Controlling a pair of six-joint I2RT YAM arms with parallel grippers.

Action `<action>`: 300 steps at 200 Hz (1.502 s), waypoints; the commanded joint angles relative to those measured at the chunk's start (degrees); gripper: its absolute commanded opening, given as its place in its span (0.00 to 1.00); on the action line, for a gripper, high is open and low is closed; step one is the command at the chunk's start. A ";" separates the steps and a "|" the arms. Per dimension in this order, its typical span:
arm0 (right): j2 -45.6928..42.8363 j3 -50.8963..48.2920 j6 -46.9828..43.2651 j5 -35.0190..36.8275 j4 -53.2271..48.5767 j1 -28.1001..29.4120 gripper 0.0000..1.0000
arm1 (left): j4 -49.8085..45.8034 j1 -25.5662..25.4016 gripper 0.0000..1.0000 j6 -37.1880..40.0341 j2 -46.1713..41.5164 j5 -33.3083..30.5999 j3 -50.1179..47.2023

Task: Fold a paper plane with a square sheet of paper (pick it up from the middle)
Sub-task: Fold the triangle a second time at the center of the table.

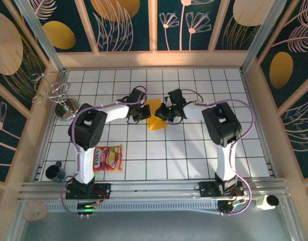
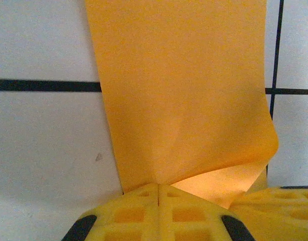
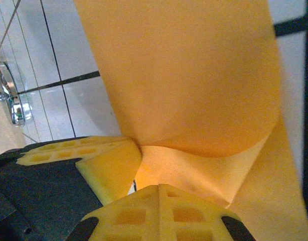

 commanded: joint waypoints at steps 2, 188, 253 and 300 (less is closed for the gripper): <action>0.56 2.17 -3.72 0.49 -1.71 -0.54 0.00 | -4.36 -0.14 0.00 2.50 2.45 -2.16 1.36; 5.09 -0.09 -0.57 5.65 -5.64 -1.68 0.00 | 3.12 -0.97 0.11 -4.09 -7.65 6.71 -1.28; 6.21 0.40 0.25 4.97 -7.48 -1.64 0.00 | 6.18 -3.38 0.08 -6.07 -8.39 9.52 -7.59; 6.58 0.79 -0.01 4.84 -8.79 -1.68 0.00 | 3.86 -4.26 0.07 -4.03 -5.69 9.74 -5.50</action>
